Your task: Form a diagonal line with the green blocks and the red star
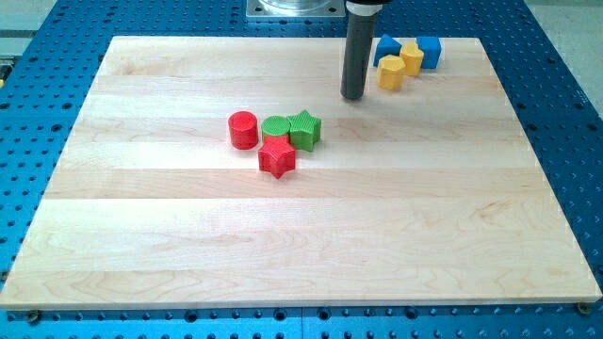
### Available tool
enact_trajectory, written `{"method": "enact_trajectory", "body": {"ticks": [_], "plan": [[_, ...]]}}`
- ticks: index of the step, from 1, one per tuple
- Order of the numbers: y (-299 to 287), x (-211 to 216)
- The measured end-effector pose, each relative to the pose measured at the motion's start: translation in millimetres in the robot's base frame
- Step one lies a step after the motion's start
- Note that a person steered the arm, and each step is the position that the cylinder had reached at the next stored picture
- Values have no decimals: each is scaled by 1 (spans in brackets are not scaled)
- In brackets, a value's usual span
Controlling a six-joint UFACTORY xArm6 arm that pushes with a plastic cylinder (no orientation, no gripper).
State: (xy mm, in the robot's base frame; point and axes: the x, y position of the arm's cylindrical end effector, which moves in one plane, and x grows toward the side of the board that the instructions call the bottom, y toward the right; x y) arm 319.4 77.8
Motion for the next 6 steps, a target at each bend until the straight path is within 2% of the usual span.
{"method": "enact_trajectory", "body": {"ticks": [1,2,3,4,6], "plan": [[-2,-1],[-1,28],[2,106],[-12,150],[-85,83]]}}
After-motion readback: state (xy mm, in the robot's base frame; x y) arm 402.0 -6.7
